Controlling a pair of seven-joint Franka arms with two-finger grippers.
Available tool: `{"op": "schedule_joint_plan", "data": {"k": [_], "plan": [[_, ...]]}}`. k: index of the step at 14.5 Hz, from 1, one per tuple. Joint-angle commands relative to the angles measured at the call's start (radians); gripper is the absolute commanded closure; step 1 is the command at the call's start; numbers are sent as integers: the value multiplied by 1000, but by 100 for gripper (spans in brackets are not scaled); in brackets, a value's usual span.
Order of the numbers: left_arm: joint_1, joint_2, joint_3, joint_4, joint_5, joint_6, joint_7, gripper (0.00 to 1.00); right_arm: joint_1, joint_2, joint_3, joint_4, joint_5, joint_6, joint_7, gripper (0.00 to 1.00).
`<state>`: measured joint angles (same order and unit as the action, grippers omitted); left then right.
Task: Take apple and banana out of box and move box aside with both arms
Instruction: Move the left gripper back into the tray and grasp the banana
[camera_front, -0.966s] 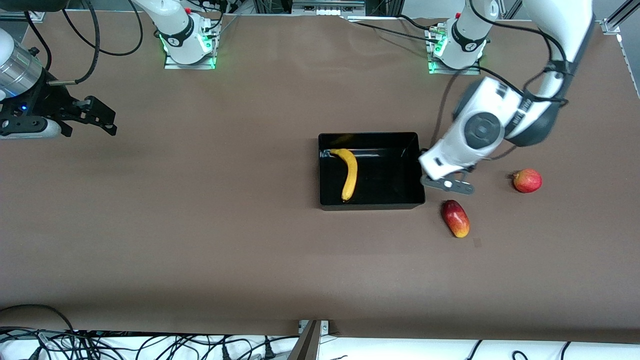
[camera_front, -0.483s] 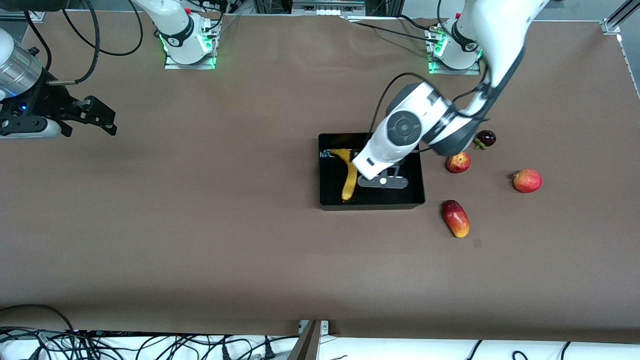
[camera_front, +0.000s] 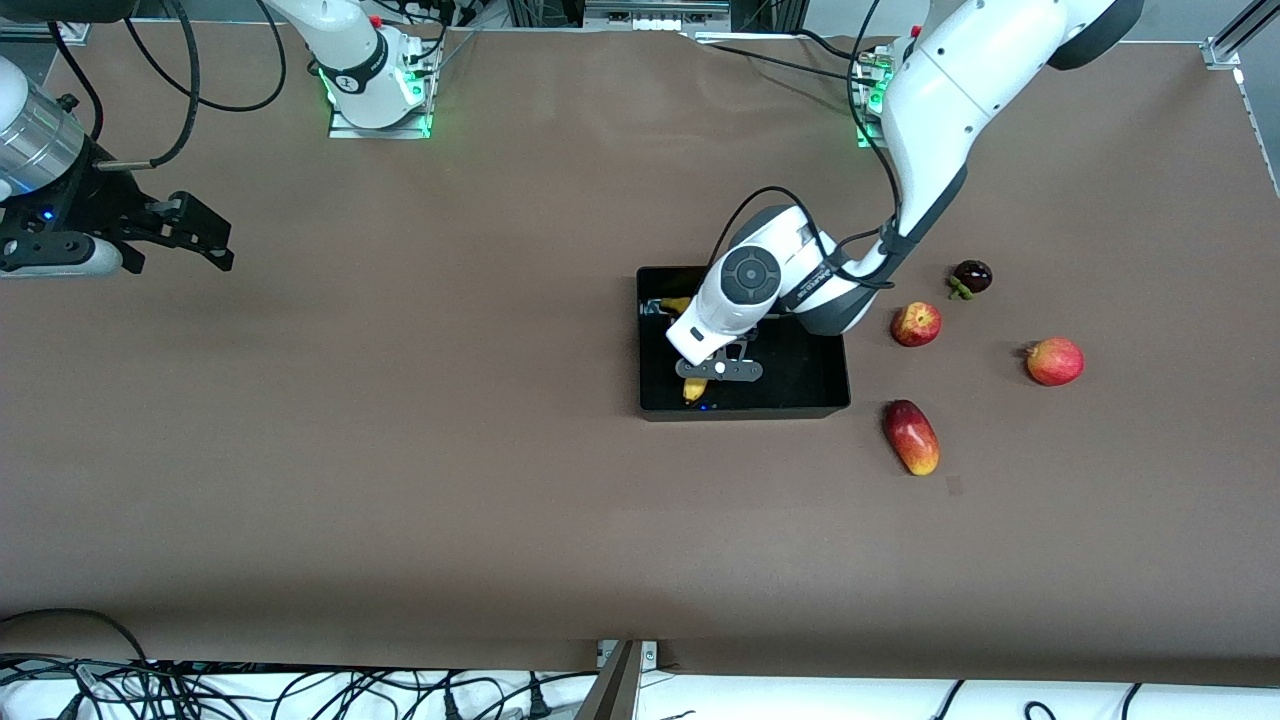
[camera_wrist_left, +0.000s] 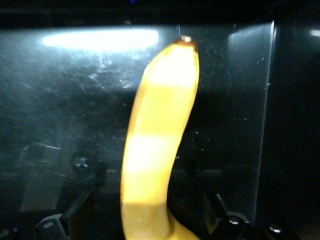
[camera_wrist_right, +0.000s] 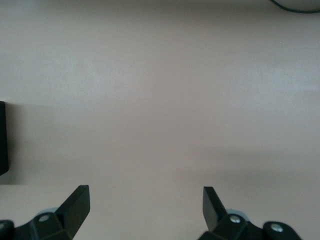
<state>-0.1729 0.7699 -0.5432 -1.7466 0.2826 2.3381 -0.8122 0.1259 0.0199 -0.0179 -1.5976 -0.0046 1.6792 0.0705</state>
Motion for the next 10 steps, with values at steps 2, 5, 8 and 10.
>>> {"op": "schedule_joint_plan", "data": {"k": [2,5,8,10], "plan": [[-19,-1,9,-7,32,9,-65,71,4,-1,-1,13,-5,-15,3,0],[-14,-4,8,-4,30,-3,-91,100,4,-1,-1,13,-5,-15,3,0],[0,-46,6,19,30,-60,-84,100,4,-1,-1,13,-5,-15,2,0],[10,-90,3,53,29,-142,-79,100,4,-1,-1,13,-5,-15,2,0]]}}
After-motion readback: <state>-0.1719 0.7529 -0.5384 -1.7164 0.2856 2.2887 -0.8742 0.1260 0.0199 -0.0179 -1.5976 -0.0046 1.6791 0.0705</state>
